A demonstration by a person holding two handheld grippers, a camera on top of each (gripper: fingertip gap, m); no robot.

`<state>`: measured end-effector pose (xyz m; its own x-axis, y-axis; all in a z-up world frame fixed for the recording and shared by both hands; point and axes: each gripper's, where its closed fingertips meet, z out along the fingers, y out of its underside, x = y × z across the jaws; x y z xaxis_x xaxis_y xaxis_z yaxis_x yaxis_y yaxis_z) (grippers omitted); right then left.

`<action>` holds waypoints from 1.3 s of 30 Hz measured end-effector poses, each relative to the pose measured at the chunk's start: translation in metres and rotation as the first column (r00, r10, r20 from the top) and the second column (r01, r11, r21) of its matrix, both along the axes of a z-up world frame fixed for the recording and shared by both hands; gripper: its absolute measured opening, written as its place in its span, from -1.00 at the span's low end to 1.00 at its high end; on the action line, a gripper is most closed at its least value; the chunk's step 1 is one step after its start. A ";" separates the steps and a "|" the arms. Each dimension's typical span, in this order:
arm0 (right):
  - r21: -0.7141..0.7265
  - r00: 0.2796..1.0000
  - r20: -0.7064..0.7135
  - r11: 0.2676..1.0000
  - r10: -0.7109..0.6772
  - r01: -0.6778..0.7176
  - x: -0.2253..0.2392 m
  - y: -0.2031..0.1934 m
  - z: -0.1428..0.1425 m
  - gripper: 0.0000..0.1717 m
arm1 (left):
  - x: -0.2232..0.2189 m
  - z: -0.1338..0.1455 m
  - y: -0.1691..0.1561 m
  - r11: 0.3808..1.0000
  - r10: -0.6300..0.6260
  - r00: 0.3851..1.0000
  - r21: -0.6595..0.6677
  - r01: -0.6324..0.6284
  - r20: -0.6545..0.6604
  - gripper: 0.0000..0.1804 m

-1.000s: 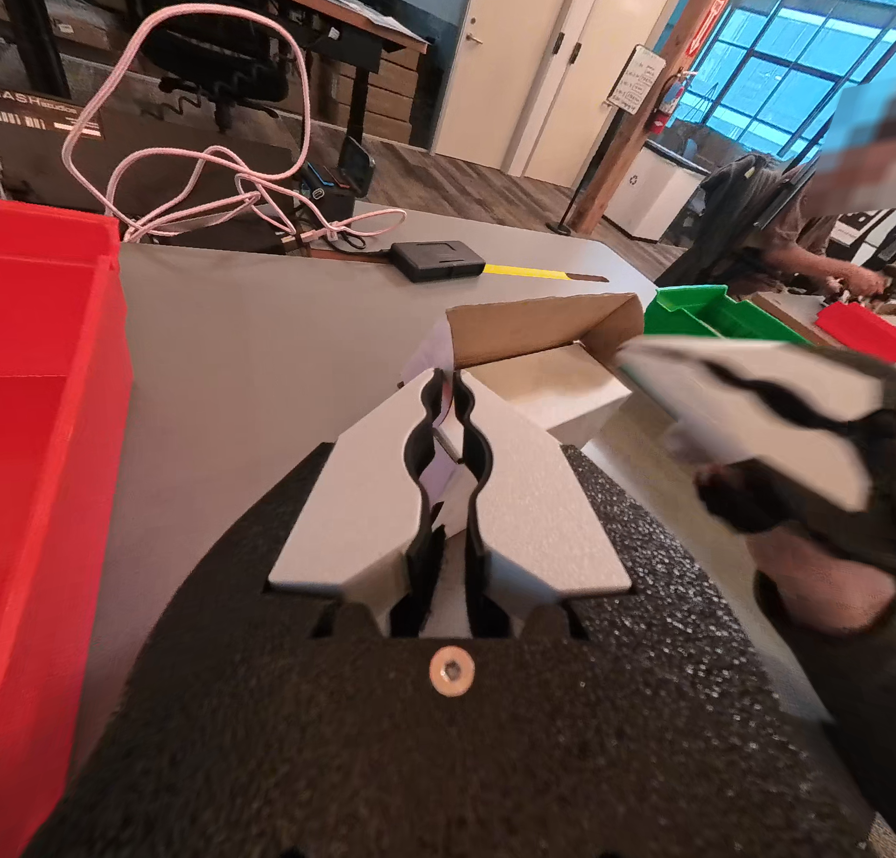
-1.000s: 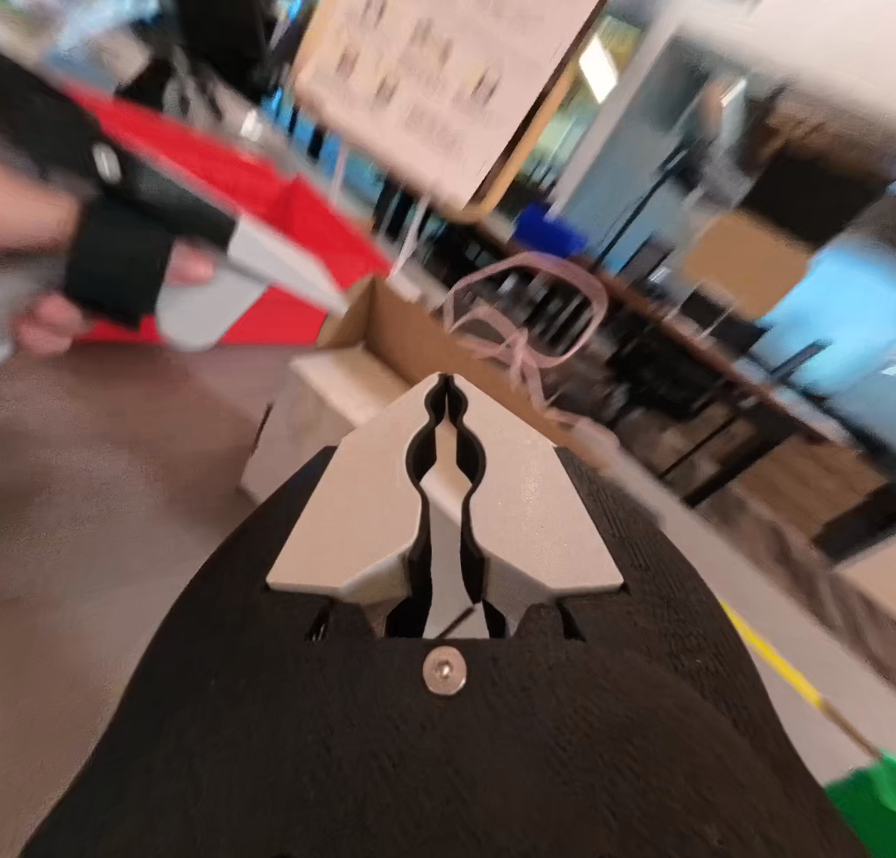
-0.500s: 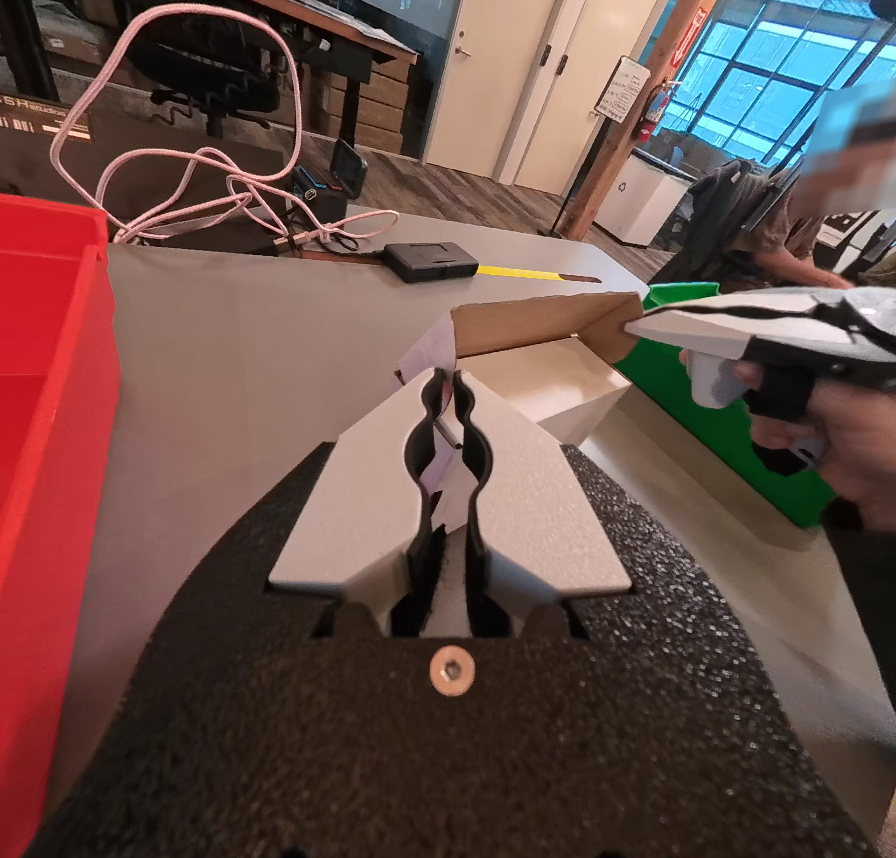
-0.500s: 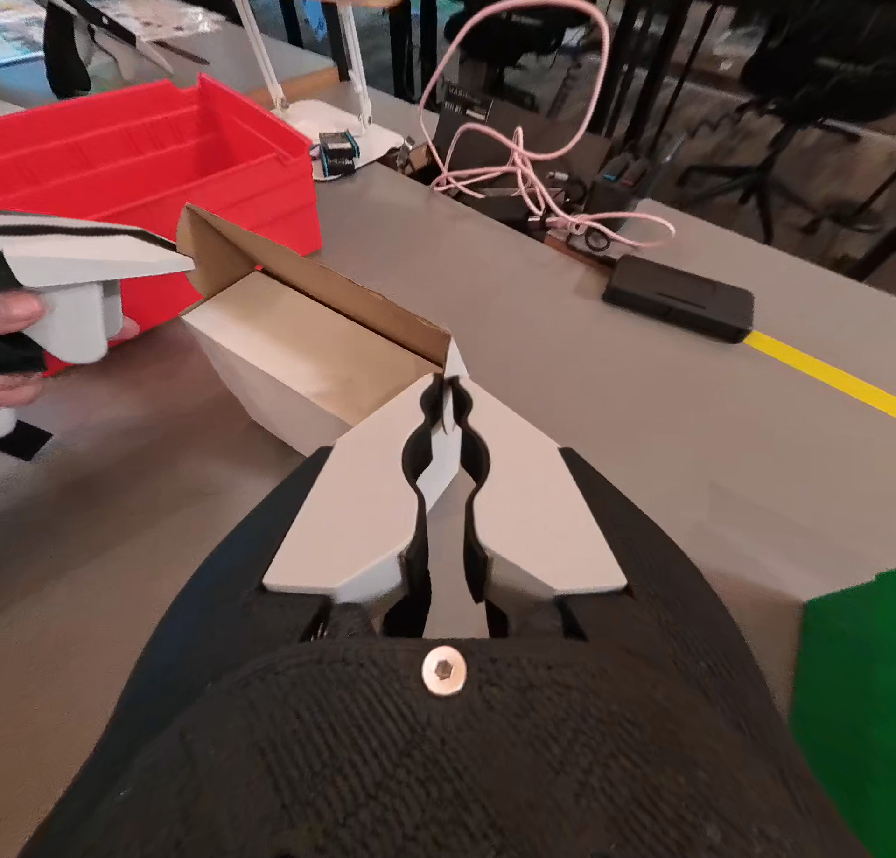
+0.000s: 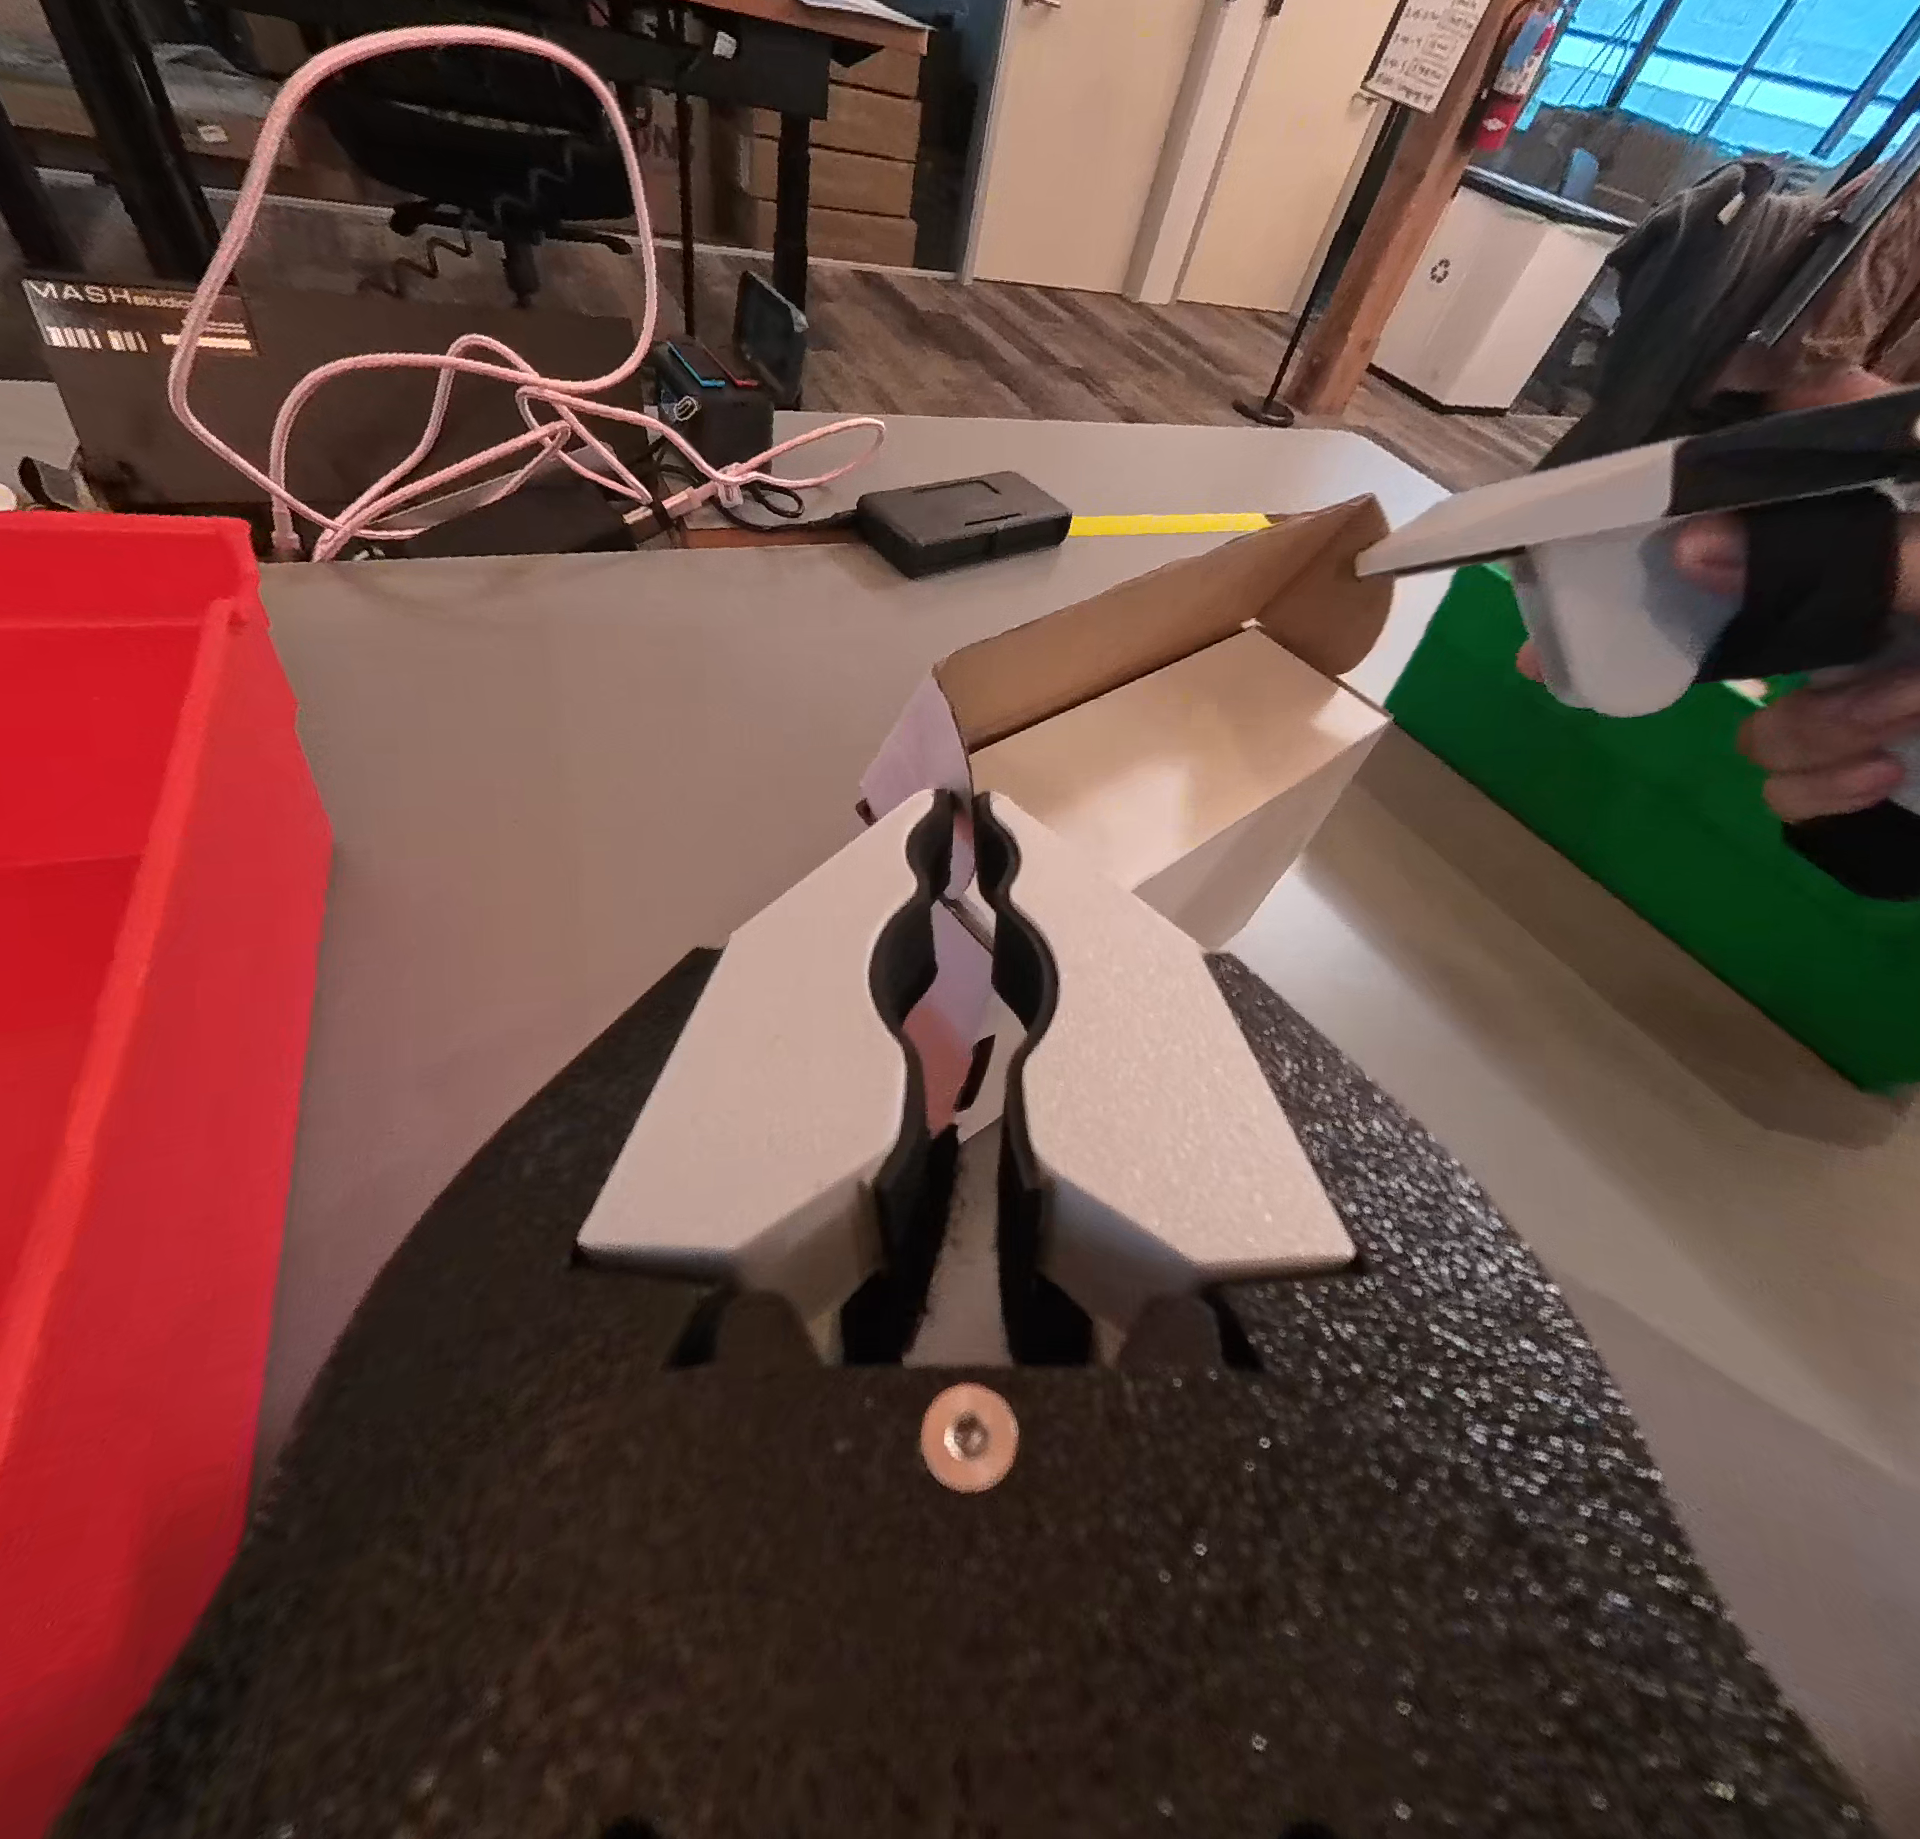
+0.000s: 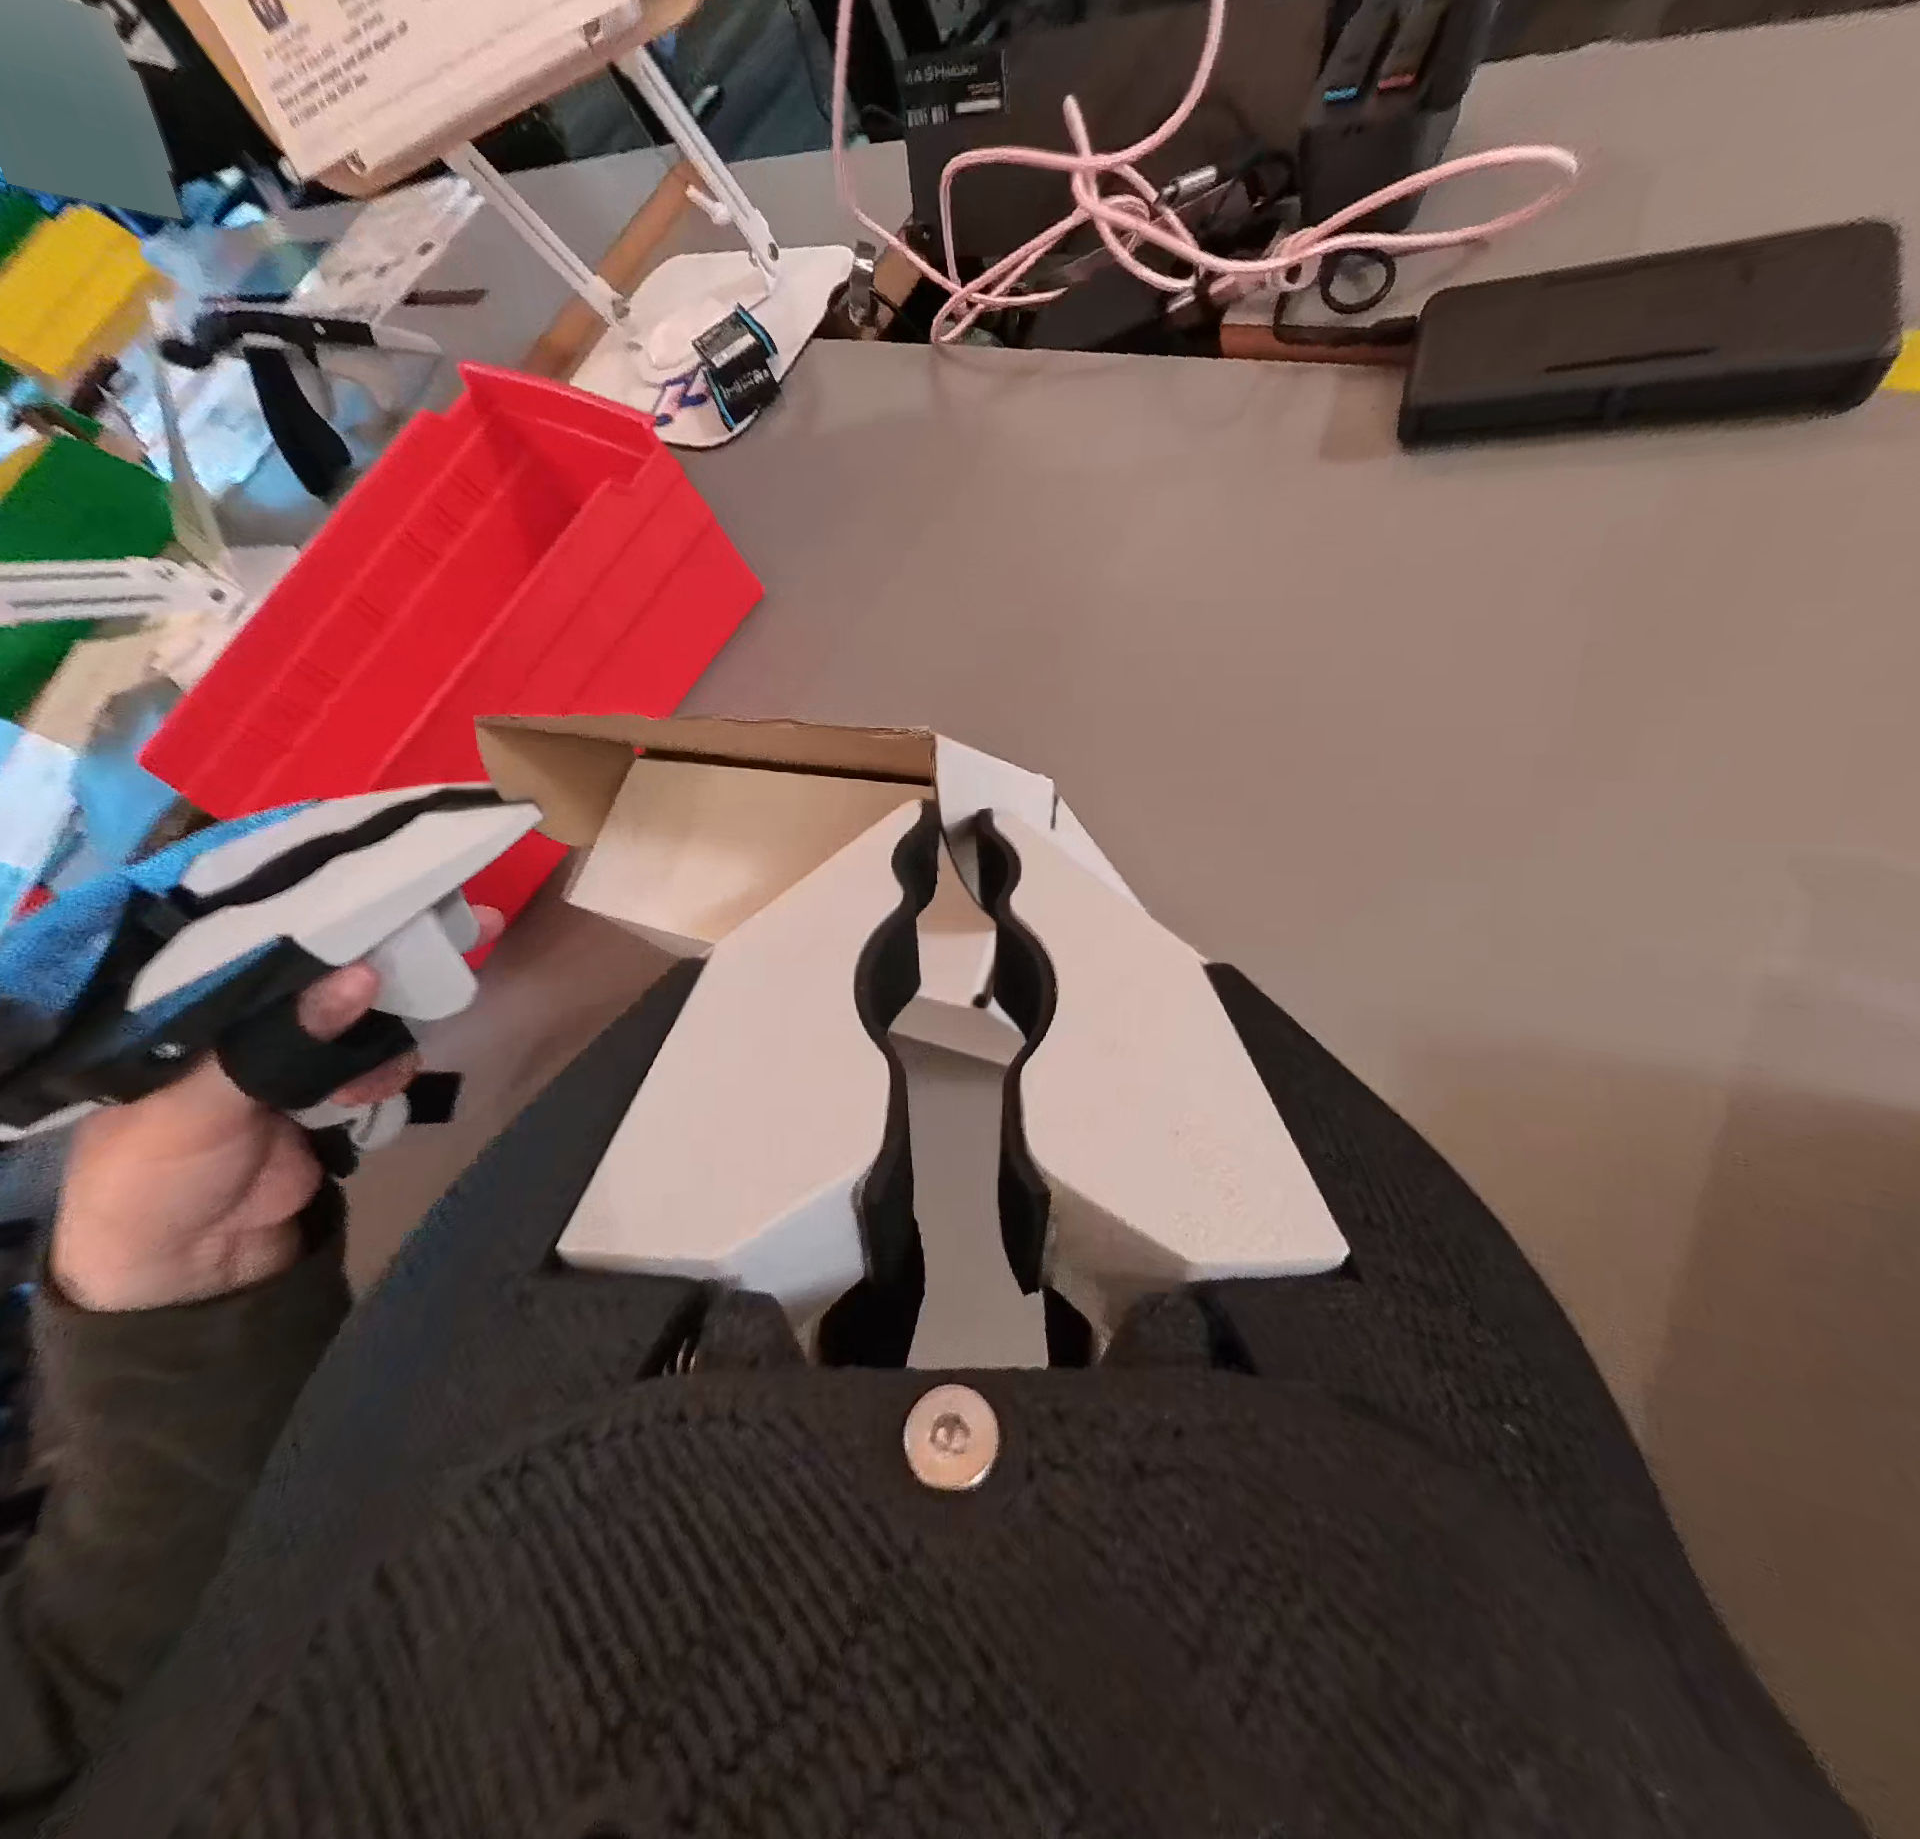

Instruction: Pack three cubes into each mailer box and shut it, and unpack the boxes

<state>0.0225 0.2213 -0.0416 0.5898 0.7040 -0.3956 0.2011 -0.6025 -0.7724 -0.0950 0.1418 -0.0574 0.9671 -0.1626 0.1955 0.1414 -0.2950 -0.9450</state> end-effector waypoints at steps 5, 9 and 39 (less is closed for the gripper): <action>-0.043 0.999 -0.041 0.998 0.036 -0.038 -0.002 -0.001 -0.001 -0.74 | 0.003 0.000 0.003 1.000 -0.004 1.000 -0.008 0.004 -0.010 -0.98; 0.056 1.000 -0.003 0.998 0.025 -0.025 0.002 0.002 -0.007 -0.66 | 0.004 0.000 0.004 1.000 -0.012 1.000 -0.012 0.011 -0.023 -0.98; 0.251 0.960 0.278 0.963 0.020 -0.093 0.029 -0.016 -0.029 -0.82 | 0.007 -0.004 0.003 0.999 -0.024 0.995 -0.043 0.020 -0.099 -0.99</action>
<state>0.0513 0.2051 -0.0707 0.6051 0.7958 -0.0258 0.4523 -0.3702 -0.8114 -0.0878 0.1453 -0.0615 0.9785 -0.1774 0.1057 0.0406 -0.3369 -0.9407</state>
